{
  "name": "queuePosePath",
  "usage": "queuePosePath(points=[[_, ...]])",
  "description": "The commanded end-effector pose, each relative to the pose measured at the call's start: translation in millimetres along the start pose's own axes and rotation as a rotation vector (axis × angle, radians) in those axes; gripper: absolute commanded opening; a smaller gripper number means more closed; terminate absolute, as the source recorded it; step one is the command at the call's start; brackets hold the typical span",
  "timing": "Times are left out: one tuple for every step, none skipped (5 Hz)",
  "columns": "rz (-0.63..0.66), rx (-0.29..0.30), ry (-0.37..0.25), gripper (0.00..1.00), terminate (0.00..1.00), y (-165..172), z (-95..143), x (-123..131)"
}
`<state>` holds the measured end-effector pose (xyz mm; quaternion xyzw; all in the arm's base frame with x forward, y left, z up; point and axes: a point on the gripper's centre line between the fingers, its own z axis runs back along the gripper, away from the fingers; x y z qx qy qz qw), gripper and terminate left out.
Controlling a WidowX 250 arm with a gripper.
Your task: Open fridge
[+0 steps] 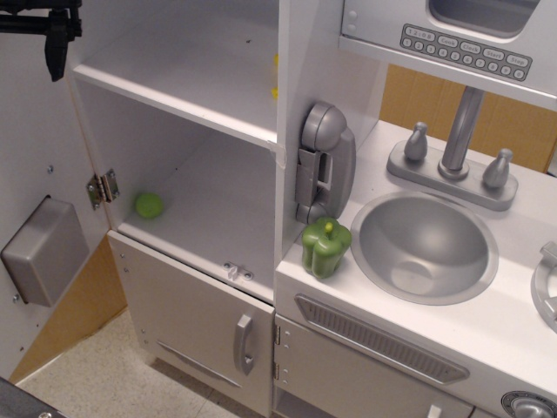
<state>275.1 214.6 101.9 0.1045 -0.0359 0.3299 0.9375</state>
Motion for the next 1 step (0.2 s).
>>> queuePosePath(points=[[0.015,-0.002,-0.056,1.0,1.0,10.5,24.7,5.7]])
